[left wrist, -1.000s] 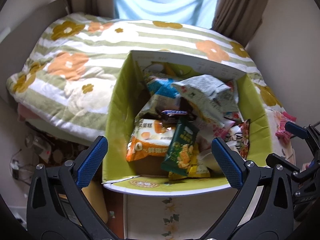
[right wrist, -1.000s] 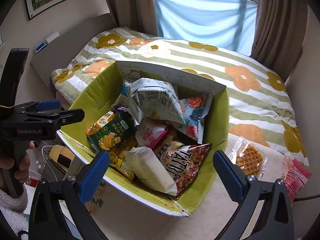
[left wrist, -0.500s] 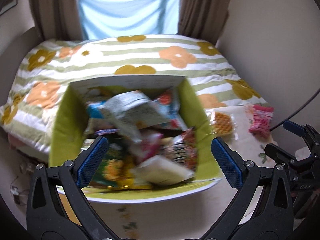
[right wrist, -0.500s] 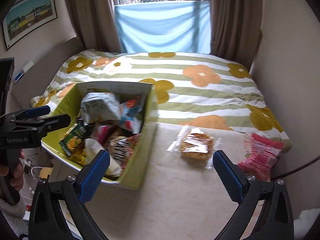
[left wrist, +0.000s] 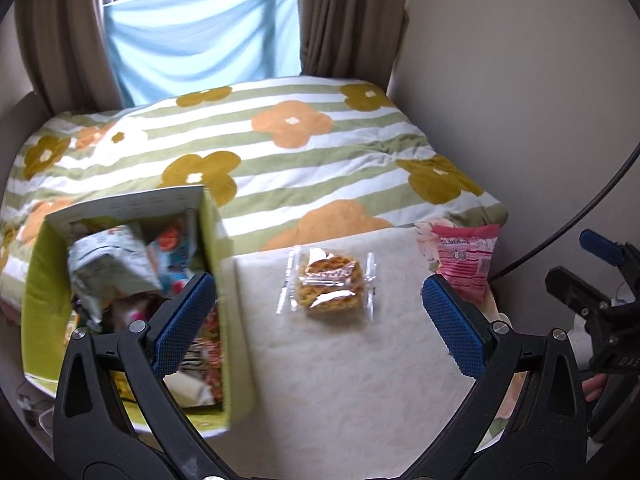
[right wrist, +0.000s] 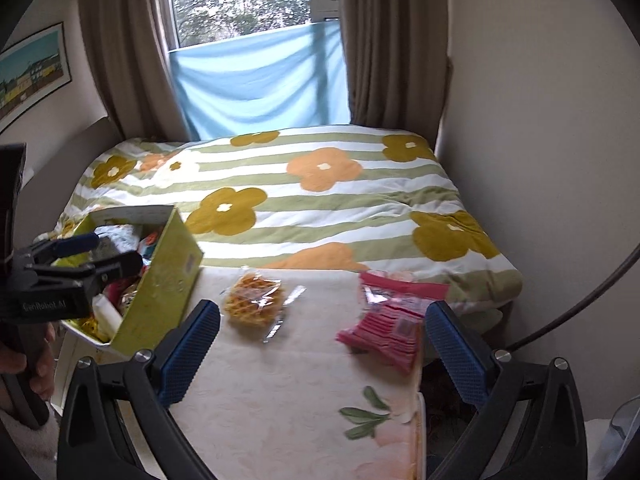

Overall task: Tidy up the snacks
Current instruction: 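Move both grippers back toward the waffle packet and pink-striped bag, then grasp the waffle packet with the left gripper while the right grasps the pink-striped bag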

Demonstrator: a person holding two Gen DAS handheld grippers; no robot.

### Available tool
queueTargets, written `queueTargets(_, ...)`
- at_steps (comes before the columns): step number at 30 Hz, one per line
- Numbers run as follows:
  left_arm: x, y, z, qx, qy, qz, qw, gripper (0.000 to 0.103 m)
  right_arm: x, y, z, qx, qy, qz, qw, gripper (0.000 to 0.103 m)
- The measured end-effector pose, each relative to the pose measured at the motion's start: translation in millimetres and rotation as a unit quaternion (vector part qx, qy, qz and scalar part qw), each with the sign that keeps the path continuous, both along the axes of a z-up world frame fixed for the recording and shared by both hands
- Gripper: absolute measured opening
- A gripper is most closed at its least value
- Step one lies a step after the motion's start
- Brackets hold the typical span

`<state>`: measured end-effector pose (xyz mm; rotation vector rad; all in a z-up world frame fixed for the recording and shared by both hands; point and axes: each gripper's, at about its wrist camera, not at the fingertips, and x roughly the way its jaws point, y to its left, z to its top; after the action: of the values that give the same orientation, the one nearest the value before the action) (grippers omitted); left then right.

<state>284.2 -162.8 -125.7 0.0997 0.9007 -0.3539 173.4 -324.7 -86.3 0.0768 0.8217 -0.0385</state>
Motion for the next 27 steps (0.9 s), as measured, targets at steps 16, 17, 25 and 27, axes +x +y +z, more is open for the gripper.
queueTargets(16,55.4,-72.0,-122.9,0.040,0.070,-0.017,0.9966,0.103,37.8,-60.7,-103.4,0.044,0.037,-0.135,0.989,0.102)
queueTargets(17,59.0,-73.1,-131.3,0.043,0.075,-0.019,0.9961,0.103,39.4,-60.6,-107.5,0.041,0.036,-0.139,0.989,0.102)
queueTargets(25,80.8,-76.0,-182.9,0.077,0.111,-0.029,0.9904,0.103,54.1,-50.2,-139.1,0.040,0.039,-0.155,0.986,0.102)
queueTargets(27,84.2,-75.5,-189.8,0.088,0.114,-0.028,0.9892,0.103,56.5,-47.5,-144.1,0.038,0.041,-0.159,0.986,0.102)
